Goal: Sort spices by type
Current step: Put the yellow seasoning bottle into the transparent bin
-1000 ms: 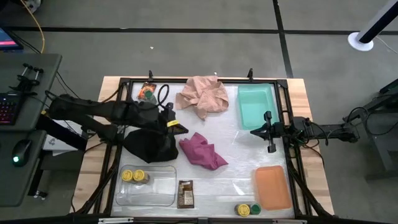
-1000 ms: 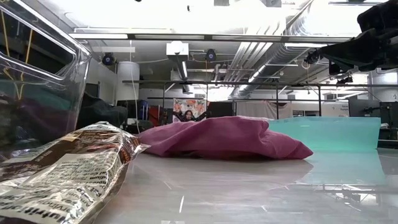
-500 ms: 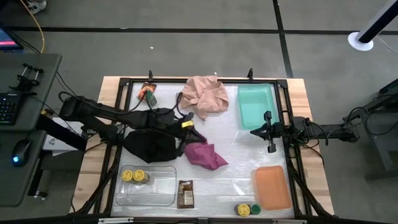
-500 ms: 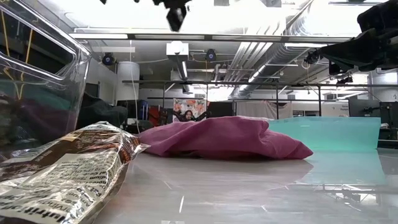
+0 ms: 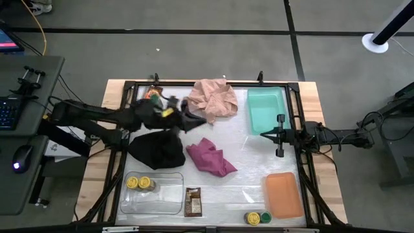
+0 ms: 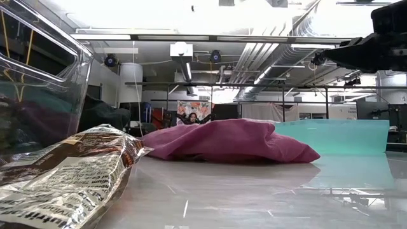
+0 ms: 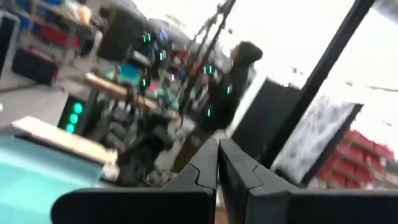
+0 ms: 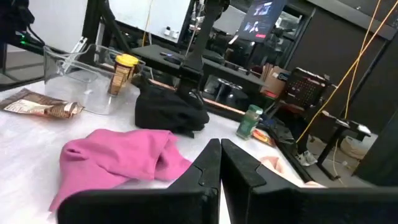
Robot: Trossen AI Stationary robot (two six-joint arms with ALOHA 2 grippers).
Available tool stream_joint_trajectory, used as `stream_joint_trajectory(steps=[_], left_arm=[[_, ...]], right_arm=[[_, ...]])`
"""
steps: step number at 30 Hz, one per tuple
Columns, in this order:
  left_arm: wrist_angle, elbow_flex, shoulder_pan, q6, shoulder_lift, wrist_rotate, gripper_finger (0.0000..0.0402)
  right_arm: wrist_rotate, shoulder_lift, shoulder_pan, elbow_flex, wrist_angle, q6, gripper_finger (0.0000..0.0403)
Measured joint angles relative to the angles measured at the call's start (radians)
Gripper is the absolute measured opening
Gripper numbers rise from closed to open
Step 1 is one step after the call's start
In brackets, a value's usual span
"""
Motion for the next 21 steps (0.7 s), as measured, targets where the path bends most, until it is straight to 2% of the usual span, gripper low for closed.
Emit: stream_joint_trajectory(steps=[3, 5, 8, 9, 12, 13, 15, 17, 21], left_arm=[[0.002, 0.0, -0.041, 0.018, -0.073, -0.054, 0.0], [-0.004, 0.0, -0.07, 0.064, -0.121, -0.102, 0.0], [-0.052, 0.0, -0.114, 0.158, -0.202, -0.204, 0.0], [-0.086, 0.0, -0.128, 0.183, -0.228, -0.242, 0.0], [-0.223, 0.0, -0.163, 0.218, -0.288, -0.358, 0.0], [-0.271, 0.0, -0.17, 0.222, -0.299, -0.385, 0.0], [-0.35, 0.0, -0.173, 0.222, -0.309, -0.41, 0.0], [-0.403, 0.0, -0.166, 0.222, -0.308, -0.408, 0.0], [-0.394, -0.049, -0.128, 0.207, -0.298, -0.306, 0.0]], right_arm=[[0.0, 0.0, 0.0, 0.0, 0.003, 0.023, 0.0001], [-0.027, 0.0, 0.0, 0.0, 0.029, 0.098, 0.0001], [-0.146, 0.0, 0.002, 0.0, 0.19, 0.463, 0.0001], [-0.149, 0.0, 0.002, 0.0, 0.254, 0.596, 0.0001], [0.031, 0.005, 0.001, 0.0, 0.403, 1.007, 0.0001], [0.09, 0.01, 0.0, 0.0, 0.428, 1.096, 0.0001], [0.12, 0.039, 0.0, 0.0, 0.455, 1.165, 0.0001], [0.083, 0.104, 0.001, 0.007, 0.484, 1.226, 0.0001], [-0.001, 0.346, 0.032, 0.152, 0.502, 1.238, 0.0]])
